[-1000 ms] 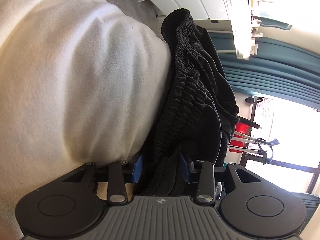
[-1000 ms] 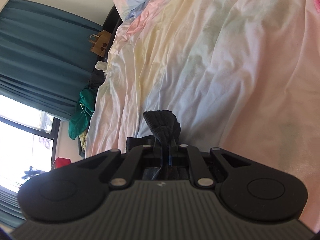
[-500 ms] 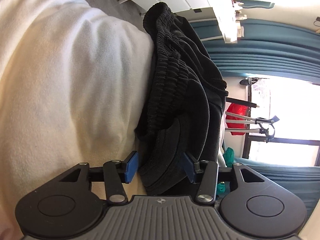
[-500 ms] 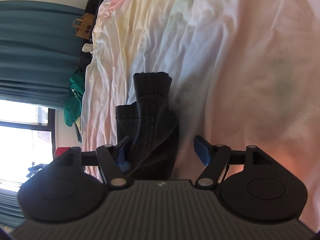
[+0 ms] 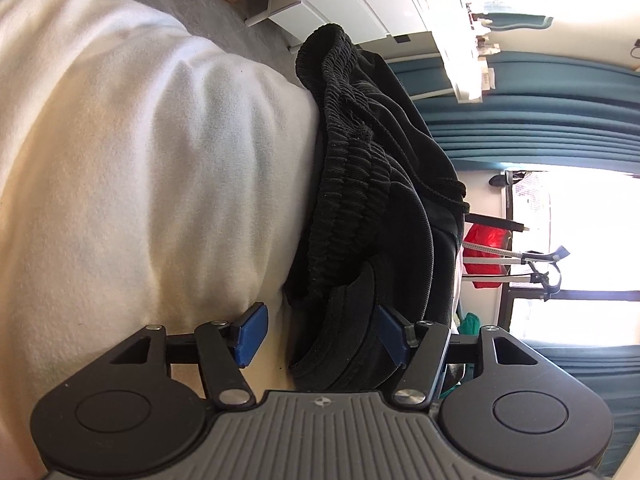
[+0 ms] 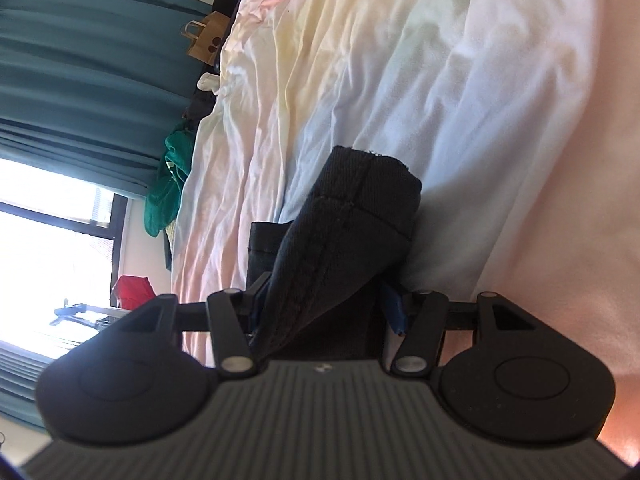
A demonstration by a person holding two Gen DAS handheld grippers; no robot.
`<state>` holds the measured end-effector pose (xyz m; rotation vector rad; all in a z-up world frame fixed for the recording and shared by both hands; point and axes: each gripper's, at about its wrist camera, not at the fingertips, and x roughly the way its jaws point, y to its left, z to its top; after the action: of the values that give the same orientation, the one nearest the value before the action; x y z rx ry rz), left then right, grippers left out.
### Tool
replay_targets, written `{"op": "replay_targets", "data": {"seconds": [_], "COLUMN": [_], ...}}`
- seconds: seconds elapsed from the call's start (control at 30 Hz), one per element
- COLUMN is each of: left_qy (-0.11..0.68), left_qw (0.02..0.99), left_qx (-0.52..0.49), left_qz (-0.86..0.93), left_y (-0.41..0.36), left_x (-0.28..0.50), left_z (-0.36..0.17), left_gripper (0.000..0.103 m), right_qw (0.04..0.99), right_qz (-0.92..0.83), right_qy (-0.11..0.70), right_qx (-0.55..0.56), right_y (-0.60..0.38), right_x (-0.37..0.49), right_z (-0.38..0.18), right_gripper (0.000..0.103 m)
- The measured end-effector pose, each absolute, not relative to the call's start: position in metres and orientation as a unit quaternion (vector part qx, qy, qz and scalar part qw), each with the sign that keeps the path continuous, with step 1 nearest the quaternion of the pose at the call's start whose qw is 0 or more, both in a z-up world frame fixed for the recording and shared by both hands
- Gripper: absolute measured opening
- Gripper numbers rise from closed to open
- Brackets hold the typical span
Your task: Fold clothes
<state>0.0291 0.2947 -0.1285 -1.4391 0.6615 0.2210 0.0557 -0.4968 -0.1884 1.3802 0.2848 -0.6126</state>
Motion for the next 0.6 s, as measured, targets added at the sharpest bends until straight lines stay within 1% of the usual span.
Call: {"op": "replay_targets", "data": {"seconds": [0.03,0.07,0.13,0.17,0.27,0.37,0.6], "left_qy": [0.297,0.297,0.298,0.298,0.3,0.305,0.317], "left_qw": [0.7,0.702,0.705,0.706,0.714,0.725,0.744], "left_qx": [-0.641,-0.639,-0.636,-0.635,-0.624,-0.609,-0.578], "left_qz": [0.099,0.099,0.101,0.102,0.103,0.103,0.108], "left_y": [0.294,0.294,0.293,0.292,0.29,0.288,0.286], "left_x": [0.03,0.031,0.031,0.029,0.035,0.043,0.047], "left_z": [-0.128,-0.128,-0.127,-0.126,-0.124,-0.123,-0.115], "left_gripper": [0.065,0.066,0.066,0.067,0.068,0.068,0.068], "right_qw": [0.723,0.73,0.746,0.754,0.761,0.749,0.791], "right_qz": [-0.276,-0.28,-0.28,-0.278,-0.274,-0.27,-0.261], "right_qy": [0.126,0.123,0.125,0.125,0.109,0.08,0.061], "right_qx": [0.621,0.611,0.591,0.581,0.578,0.599,0.55], "right_y": [-0.497,-0.496,-0.494,-0.493,-0.495,-0.499,-0.501], "right_x": [0.057,0.058,0.06,0.061,0.057,0.048,0.049], "right_z": [-0.188,-0.186,-0.181,-0.179,-0.17,-0.163,-0.135], "right_gripper": [0.05,0.035,0.029,0.023,0.015,0.011,0.008]}}
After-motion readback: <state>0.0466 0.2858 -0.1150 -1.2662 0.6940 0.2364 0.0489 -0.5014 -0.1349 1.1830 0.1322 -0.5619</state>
